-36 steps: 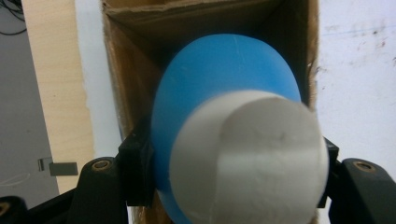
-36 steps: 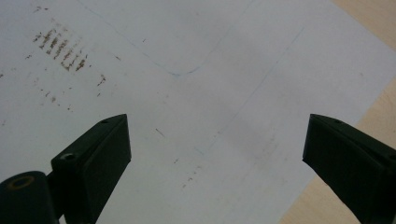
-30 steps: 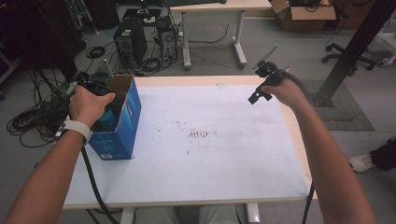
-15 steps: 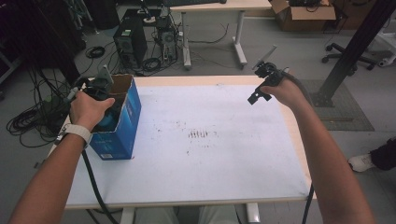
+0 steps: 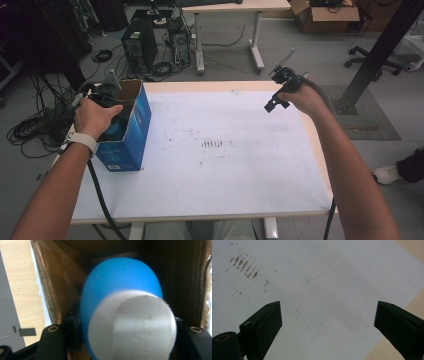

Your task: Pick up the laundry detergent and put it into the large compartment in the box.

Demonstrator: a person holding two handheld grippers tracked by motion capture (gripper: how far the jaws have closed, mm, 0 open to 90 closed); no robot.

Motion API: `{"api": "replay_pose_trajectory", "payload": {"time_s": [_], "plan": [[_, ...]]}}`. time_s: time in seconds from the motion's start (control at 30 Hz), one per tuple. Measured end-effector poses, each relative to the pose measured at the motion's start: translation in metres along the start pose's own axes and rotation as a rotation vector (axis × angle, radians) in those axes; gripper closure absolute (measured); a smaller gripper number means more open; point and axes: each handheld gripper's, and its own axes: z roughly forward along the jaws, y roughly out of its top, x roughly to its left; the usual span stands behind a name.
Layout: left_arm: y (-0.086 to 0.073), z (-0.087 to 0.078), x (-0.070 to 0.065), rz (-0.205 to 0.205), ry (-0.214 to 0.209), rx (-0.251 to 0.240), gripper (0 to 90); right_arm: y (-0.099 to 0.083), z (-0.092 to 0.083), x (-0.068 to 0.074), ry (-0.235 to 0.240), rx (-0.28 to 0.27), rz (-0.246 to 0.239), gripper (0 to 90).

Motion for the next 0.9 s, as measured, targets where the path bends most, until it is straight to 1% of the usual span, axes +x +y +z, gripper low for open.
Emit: {"api": "replay_pose_trajectory", "payload": {"time_s": [0.27,0.37,0.43,0.57,0.7,0.77,0.9], "plan": [[0.000,-0.003,-0.001,-0.003,0.001,-0.013,31.8,0.000,-0.001,0.001,0.002,-0.002,-0.007,7.7],[0.000,-0.008,-0.001,-0.005,0.001,-0.025,31.7,-0.001,-0.001,0.000,0.002,-0.005,-0.006,7.7],[0.000,-0.011,-0.001,-0.003,0.009,-0.031,31.4,-0.002,-0.002,0.000,0.003,-0.005,-0.003,7.7],[0.000,-0.016,0.000,-0.006,0.016,-0.046,28.9,-0.002,-0.002,0.001,0.004,-0.006,-0.003,7.7],[0.001,-0.024,0.002,-0.009,0.020,-0.062,28.3,-0.003,-0.002,0.000,0.004,-0.008,-0.005,7.7],[0.001,-0.030,0.003,-0.007,0.031,-0.075,26.6,-0.003,-0.002,0.000,0.005,-0.008,-0.005,7.6],[0.001,-0.041,0.004,-0.005,0.032,-0.086,26.3,-0.003,-0.003,0.001,0.005,-0.007,-0.004,7.7]]}}
